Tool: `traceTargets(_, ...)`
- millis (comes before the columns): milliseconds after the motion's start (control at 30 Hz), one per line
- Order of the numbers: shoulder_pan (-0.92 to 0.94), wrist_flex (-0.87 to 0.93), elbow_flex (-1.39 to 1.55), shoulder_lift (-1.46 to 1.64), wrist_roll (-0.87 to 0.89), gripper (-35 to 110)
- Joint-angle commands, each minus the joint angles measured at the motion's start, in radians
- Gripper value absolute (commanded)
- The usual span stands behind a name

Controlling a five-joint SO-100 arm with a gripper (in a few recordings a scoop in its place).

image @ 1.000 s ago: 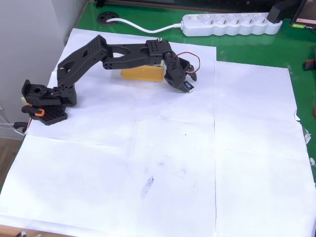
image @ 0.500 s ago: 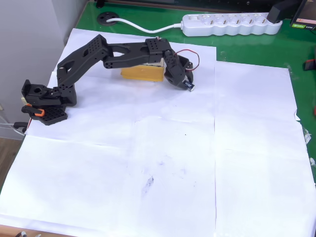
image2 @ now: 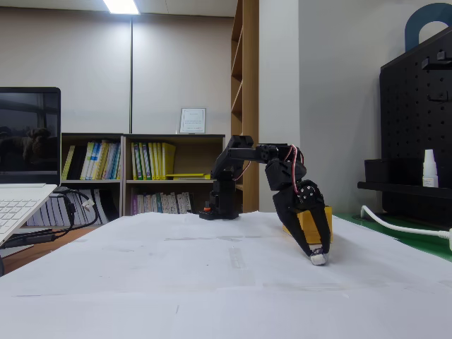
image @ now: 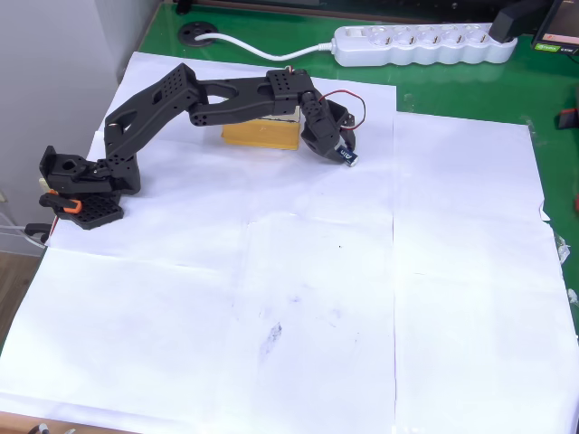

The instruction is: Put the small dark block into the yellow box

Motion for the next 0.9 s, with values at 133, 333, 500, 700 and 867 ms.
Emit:
traceTargets(133,0.006,0.06,0.114,-0.334,0.006,0)
traceTargets(333,0.008,0.06,0.015,-0.577,-0.101,0)
traceTargets(500,-0.015,0.117,-0.132,-0.765,-0.138,0)
traceTargets(700,-0.101,0.301,-0.265,-0.914,-0.179,0)
traceTargets(867,-0.19,0.443,-0.371,-0.971,-0.219,0)
